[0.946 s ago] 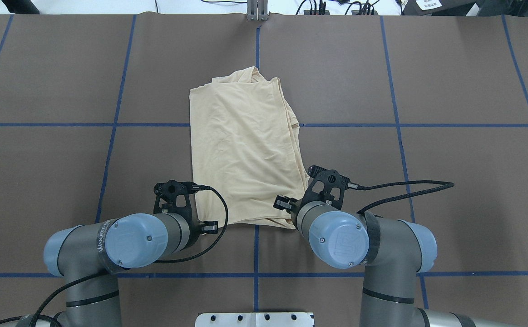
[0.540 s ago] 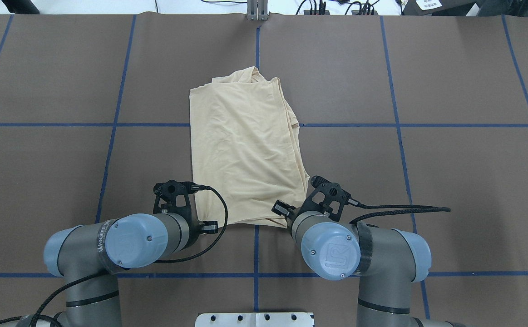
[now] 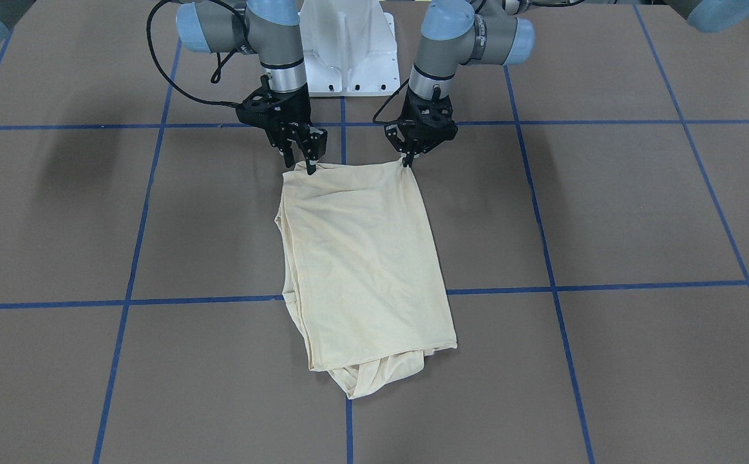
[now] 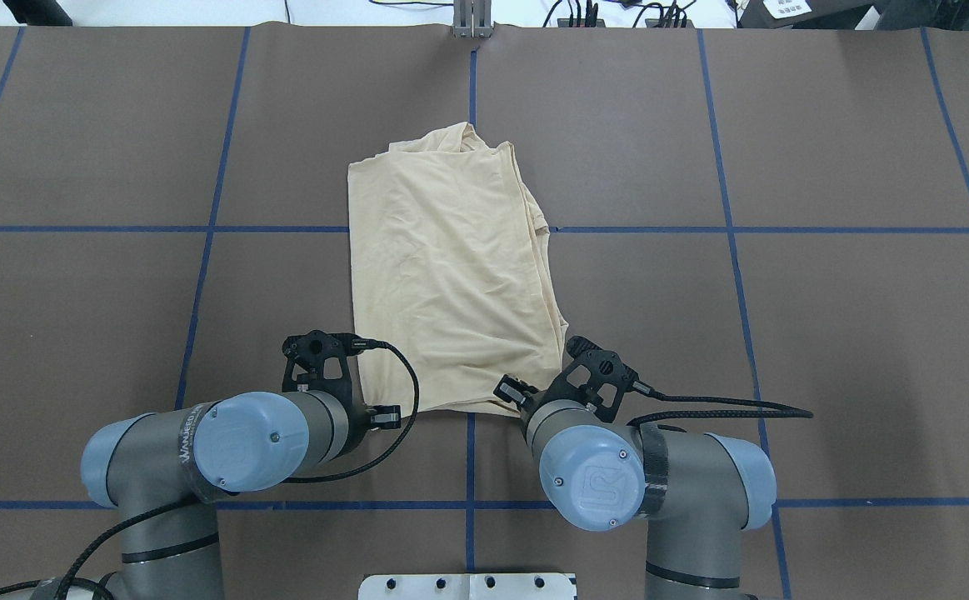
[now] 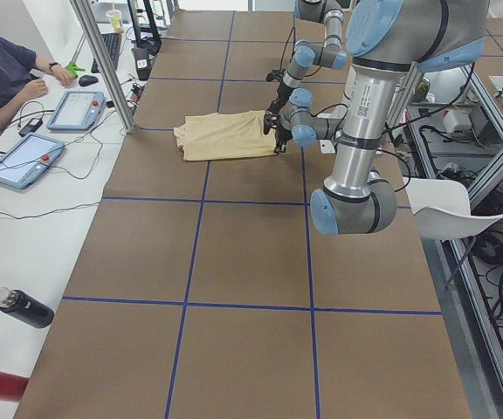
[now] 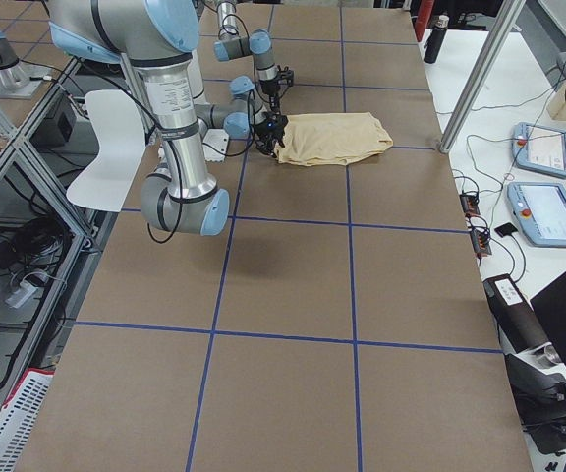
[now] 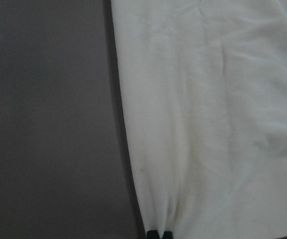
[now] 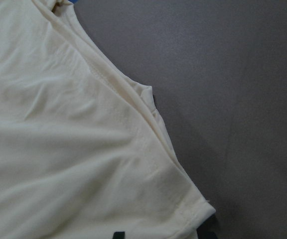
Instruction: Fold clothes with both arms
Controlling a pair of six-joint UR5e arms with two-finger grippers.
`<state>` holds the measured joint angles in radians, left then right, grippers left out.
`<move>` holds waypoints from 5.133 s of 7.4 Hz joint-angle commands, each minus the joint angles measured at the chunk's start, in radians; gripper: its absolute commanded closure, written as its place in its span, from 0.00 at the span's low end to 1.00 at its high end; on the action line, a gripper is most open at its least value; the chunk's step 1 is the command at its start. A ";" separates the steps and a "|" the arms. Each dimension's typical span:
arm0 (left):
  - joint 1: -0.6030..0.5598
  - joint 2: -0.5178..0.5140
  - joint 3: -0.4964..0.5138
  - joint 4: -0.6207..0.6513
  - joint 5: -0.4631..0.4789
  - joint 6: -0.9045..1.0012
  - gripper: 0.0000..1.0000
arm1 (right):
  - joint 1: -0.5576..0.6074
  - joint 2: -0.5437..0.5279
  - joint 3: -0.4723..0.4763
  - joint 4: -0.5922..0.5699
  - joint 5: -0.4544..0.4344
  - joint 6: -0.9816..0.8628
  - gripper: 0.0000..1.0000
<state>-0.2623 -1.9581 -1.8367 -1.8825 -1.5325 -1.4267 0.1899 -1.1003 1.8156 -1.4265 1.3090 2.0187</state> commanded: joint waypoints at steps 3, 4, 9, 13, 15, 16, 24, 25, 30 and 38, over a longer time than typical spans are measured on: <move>0.000 -0.001 0.000 -0.001 -0.001 0.000 1.00 | -0.020 0.004 -0.028 -0.002 -0.031 0.009 0.54; 0.000 -0.001 0.000 -0.001 0.000 0.000 1.00 | -0.020 0.016 -0.035 -0.002 -0.033 0.009 0.91; 0.000 -0.001 -0.003 -0.001 0.000 0.000 1.00 | -0.001 0.034 -0.023 0.000 -0.033 -0.004 1.00; 0.000 0.001 -0.003 -0.001 0.000 0.000 1.00 | 0.000 0.025 -0.019 0.000 -0.033 -0.008 1.00; 0.000 -0.008 -0.007 -0.001 -0.001 0.000 1.00 | 0.002 0.025 -0.007 0.000 -0.033 -0.008 1.00; 0.000 -0.001 -0.045 0.002 -0.003 0.005 1.00 | 0.005 0.020 0.023 -0.002 -0.031 -0.008 1.00; 0.052 0.088 -0.484 0.260 -0.127 0.002 1.00 | -0.175 -0.042 0.510 -0.373 -0.059 0.003 1.00; 0.054 0.087 -0.478 0.260 -0.127 0.003 1.00 | -0.178 -0.042 0.504 -0.373 -0.059 0.002 1.00; -0.131 -0.047 -0.230 0.249 -0.116 0.170 1.00 | 0.181 0.090 0.078 -0.099 0.043 -0.228 1.00; -0.342 -0.191 0.174 0.027 -0.127 0.313 1.00 | 0.259 0.252 -0.248 0.034 0.052 -0.268 1.00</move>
<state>-0.5944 -2.1435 -1.6936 -1.8303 -1.6590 -1.1197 0.4387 -0.8573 1.5897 -1.3987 1.3584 1.7558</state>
